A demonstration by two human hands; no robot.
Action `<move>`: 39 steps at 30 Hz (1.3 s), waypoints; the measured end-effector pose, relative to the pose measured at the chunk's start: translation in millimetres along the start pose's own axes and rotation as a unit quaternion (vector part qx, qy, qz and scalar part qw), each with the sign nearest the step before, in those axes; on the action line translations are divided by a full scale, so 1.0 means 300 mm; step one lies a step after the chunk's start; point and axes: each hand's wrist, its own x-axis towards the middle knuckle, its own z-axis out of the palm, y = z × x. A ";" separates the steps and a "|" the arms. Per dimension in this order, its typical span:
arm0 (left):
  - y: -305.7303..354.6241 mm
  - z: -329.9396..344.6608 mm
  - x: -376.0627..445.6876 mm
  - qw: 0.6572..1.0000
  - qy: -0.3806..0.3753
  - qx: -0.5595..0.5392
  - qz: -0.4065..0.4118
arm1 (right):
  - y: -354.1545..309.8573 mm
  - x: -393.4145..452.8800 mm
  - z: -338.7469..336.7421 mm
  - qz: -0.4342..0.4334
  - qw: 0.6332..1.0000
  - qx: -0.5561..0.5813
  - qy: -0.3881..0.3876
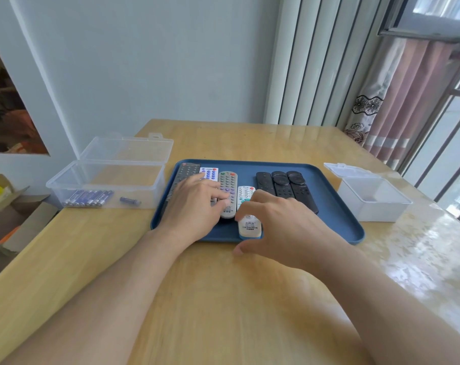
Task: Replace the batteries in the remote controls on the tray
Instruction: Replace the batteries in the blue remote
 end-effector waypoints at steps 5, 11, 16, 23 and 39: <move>0.005 -0.001 -0.002 1.000 0.002 -0.004 0.000 | 0.000 0.000 -0.001 0.006 0.999 0.035 -0.001; 0.013 -0.010 -0.010 1.000 0.003 -0.009 -0.005 | 0.036 -0.016 -0.029 0.002 0.996 0.061 0.060; 0.016 -0.007 -0.010 1.000 0.005 -0.005 -0.003 | 0.065 -0.011 -0.036 0.011 0.973 0.039 0.228; 0.048 -0.023 -0.023 0.992 0.080 -0.086 0.043 | 0.075 -0.009 -0.072 0.098 0.846 0.313 0.421; 0.176 -0.061 -0.064 0.849 0.027 -0.522 -0.070 | -0.005 0.021 0.024 0.122 0.878 0.369 0.279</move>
